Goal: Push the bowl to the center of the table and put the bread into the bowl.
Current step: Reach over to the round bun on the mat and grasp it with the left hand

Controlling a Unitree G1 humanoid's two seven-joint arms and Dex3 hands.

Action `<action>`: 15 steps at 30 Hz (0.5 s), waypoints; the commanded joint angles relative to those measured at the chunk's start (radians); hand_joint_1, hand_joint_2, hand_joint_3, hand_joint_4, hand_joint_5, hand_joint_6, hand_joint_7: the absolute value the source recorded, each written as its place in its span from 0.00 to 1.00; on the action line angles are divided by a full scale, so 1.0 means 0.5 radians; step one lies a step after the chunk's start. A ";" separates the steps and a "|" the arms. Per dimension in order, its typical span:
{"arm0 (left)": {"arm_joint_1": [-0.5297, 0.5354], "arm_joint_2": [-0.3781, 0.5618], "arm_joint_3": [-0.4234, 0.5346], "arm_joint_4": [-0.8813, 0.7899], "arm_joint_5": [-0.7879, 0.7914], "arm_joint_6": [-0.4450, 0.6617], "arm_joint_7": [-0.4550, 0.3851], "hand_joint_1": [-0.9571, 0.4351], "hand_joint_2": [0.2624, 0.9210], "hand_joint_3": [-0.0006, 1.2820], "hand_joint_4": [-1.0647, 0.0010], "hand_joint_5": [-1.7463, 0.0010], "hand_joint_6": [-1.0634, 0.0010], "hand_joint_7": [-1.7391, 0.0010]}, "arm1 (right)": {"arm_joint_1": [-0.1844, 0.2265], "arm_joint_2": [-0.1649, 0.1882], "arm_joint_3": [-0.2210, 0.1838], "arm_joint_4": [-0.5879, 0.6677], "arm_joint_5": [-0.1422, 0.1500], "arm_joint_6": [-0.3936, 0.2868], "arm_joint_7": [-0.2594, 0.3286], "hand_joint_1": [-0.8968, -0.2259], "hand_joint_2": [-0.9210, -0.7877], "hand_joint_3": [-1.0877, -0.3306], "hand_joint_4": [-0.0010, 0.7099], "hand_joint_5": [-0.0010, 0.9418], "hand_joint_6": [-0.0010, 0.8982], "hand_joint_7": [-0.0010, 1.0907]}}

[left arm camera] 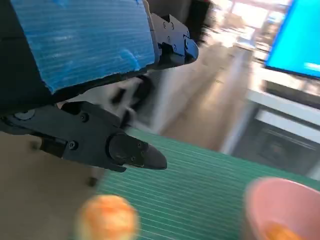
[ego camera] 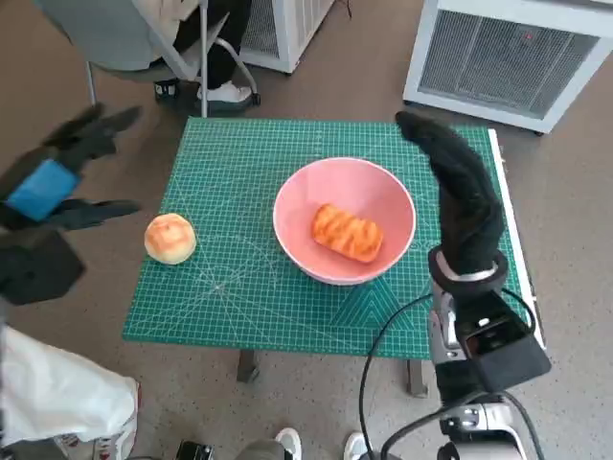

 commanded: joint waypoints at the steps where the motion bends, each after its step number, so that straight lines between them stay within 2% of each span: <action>1: 0.057 0.066 -0.003 0.109 0.038 -0.042 0.042 0.37 0.99 0.01 0.93 1.00 0.74 0.98 | -0.011 0.009 0.000 0.059 0.065 -0.003 0.055 0.48 0.00 0.35 0.42 0.02 0.00 0.69; 8: 0.045 0.092 -0.087 0.274 0.067 -0.054 0.020 0.37 0.99 0.00 0.93 1.00 0.73 0.98 | -0.047 0.019 -0.007 0.123 0.112 -0.029 0.105 0.47 0.00 0.35 0.42 0.02 0.00 0.69; 15: -0.053 0.050 -0.241 0.473 0.140 -0.045 0.010 0.38 0.98 0.00 0.93 1.00 0.73 0.99 | -0.072 0.029 -0.020 0.174 0.142 -0.051 0.142 0.47 0.00 0.35 0.42 0.02 0.00 0.69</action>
